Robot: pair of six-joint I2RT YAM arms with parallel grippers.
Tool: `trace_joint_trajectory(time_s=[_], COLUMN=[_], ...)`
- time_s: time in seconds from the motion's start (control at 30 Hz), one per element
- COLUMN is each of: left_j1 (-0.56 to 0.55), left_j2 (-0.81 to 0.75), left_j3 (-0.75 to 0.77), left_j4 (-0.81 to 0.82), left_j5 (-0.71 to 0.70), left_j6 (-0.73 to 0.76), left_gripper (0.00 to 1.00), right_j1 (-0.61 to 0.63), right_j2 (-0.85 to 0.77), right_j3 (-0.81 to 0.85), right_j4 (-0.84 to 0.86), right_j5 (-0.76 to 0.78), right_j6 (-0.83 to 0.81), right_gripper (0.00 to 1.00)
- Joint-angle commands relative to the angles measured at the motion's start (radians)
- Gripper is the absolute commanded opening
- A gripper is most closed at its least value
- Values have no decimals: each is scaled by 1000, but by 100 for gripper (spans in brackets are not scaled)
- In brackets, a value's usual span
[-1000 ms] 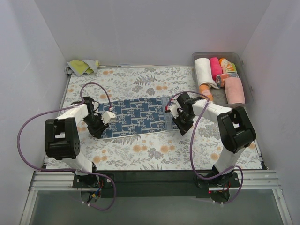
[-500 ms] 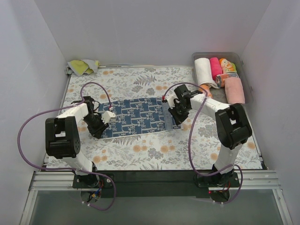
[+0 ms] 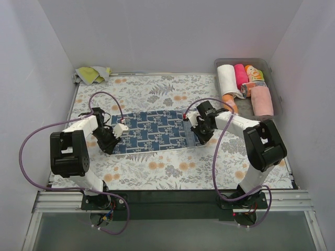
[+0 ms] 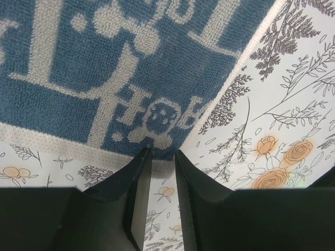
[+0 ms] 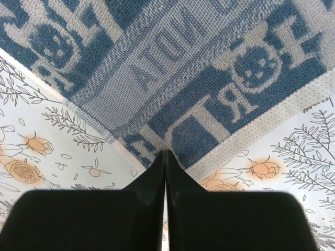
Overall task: Roll the towels
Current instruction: Flatten the towel, then fold the towel
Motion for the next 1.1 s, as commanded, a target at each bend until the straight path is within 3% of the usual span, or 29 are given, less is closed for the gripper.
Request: trace_joint_trajectory(time_s=[0.0,0.17,0.27,0.4,0.47,0.53,0.7,0.83,1.07], left_j1=[26,24,24,26,24,26,61,92,139], left_j2=[10,24,21,-8,-28,-36,2,80,219], left_j3=[-44,30,111,217,276,313,401,461,565], left_j4=[50,7,-37,-73,-82,-61,123,261,298], left_j5=[-65,25,127,258,309,356,355,329,295], left_j6=[49,52,53,41,38,23,-206,-367,-475], left_gripper=[22,26,32,42,46,47,48,48,49], right_j1=[-7,2,2,-7,-24,-45,-120,-144,-162], right_j2=[22,47,36,-2,-15,-3,172,273,399], right_j3=[-52,72,145,224,259,333,534,646,755], right_j4=[-84,-131,-147,-148,-145,-139,-136,-124,-104], right_j5=[72,-37,-86,-107,-126,-128,-85,-23,11], right_j6=[-43,-36,-38,-26,-21,0,86,79,71], right_gripper=[2,10,21,42,46,47,38,37,36])
